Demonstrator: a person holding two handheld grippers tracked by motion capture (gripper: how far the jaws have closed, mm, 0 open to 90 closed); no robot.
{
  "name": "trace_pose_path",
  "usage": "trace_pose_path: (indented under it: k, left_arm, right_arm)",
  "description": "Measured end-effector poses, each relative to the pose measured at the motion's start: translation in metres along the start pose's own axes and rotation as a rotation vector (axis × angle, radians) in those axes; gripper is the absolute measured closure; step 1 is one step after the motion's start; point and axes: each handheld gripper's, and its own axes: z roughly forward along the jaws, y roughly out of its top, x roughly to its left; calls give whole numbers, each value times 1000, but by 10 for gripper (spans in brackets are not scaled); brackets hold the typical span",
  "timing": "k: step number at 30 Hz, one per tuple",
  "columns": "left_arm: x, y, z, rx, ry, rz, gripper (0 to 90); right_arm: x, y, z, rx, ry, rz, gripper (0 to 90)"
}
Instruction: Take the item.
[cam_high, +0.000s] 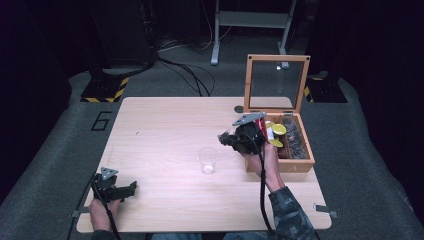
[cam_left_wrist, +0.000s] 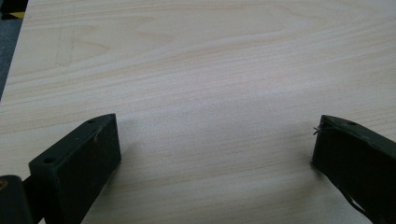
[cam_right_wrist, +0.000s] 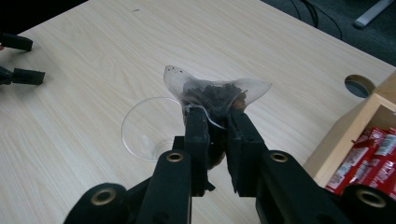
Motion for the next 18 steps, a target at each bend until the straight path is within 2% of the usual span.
trace_pose_path:
  k: [18]
  left_arm:
    - [0,0,0,1,0,0,9]
  right_arm:
    - [18,7,25,81,53,-39,794]
